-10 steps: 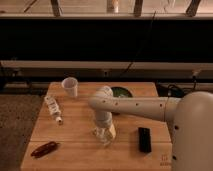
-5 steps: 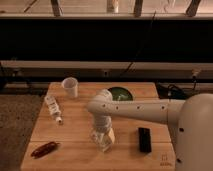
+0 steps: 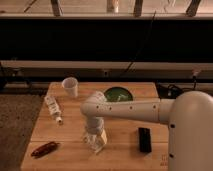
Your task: Wipe the white sponge on the table
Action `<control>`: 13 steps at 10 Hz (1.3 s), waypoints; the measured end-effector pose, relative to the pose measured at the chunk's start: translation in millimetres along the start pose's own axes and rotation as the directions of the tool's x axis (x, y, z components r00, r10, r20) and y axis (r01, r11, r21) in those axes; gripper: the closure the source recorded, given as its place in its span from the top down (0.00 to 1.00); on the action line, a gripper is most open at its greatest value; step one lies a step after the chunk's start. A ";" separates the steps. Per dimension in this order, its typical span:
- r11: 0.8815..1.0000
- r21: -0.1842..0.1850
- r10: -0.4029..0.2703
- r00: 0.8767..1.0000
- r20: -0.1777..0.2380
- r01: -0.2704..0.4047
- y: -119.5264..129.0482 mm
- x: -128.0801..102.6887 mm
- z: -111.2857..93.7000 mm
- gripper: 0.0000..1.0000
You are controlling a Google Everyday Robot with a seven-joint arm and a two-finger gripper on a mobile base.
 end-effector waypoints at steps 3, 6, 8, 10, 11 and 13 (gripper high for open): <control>0.997 0.029 -0.065 0.998 0.007 0.065 -27.1 -0.9 1.4 0.00; 0.993 0.052 -0.108 0.994 0.007 0.108 -43.5 2.6 1.8 0.00; 0.987 0.063 -0.146 0.989 0.009 0.145 -59.8 3.1 2.7 0.00; 0.981 0.063 -0.182 0.983 0.004 0.182 -73.3 4.4 3.7 0.00; 0.981 0.064 -0.184 0.983 0.003 0.184 -74.4 4.1 3.4 0.00; 0.981 0.063 -0.186 0.983 0.002 0.185 -75.0 4.4 3.1 0.00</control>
